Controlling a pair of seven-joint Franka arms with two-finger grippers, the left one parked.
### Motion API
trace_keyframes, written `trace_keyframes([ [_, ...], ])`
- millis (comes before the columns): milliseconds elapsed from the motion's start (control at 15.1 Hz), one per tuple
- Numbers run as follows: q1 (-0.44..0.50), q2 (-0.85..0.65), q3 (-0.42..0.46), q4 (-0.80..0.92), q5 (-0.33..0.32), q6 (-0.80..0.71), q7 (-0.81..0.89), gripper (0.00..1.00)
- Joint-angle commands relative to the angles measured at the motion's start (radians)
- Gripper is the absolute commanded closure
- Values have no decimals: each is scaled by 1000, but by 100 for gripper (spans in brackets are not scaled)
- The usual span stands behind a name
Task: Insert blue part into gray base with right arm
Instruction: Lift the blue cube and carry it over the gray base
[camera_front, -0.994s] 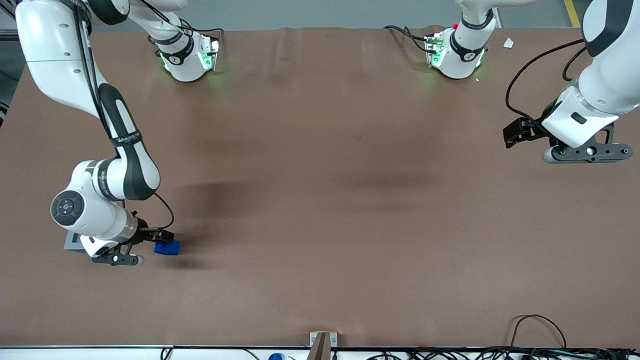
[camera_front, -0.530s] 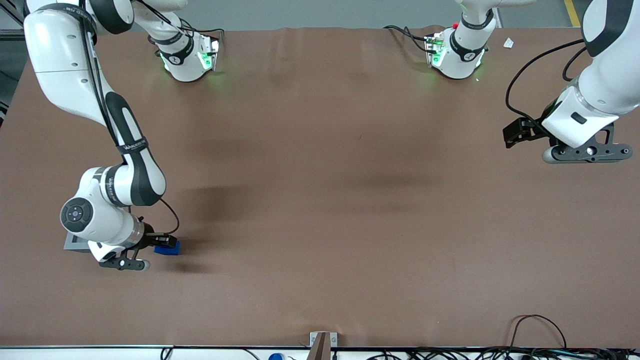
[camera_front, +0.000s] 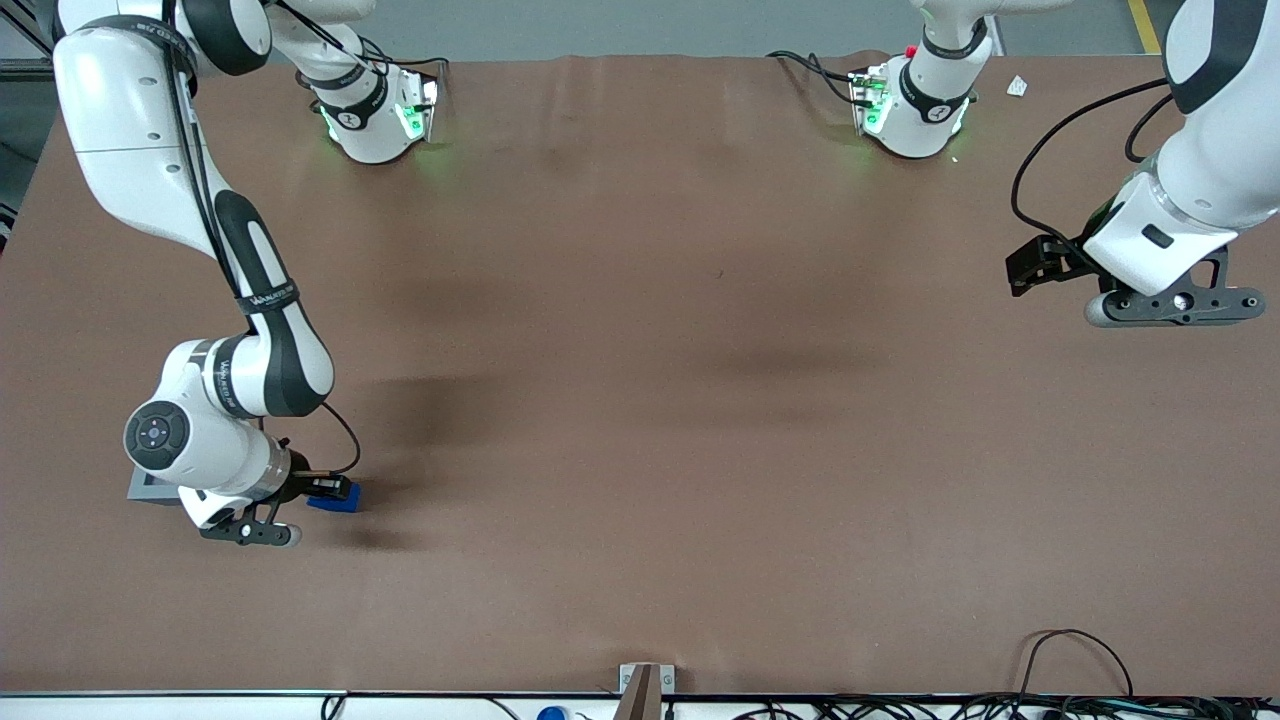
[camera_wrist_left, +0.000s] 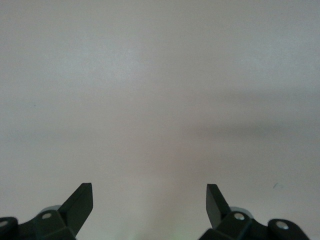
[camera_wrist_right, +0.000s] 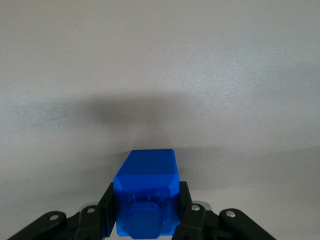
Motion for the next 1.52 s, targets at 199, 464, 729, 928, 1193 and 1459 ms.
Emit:
trace_keyframes([
  [199,-25,-8,-20,179,-43,-294,5,100],
  [464,-59,-28,-37,256,-47,-418,-85,100],
  [729,-137,-34,-65,256,-50,-416,-279,100],
  [928,-217,-60,-63,256,-34,-418,-371,100],
  [1193,-289,-66,-58,247,-26,-430,-458,100],
  [1459,-327,-69,-55,236,40,-471,-506,100],
])
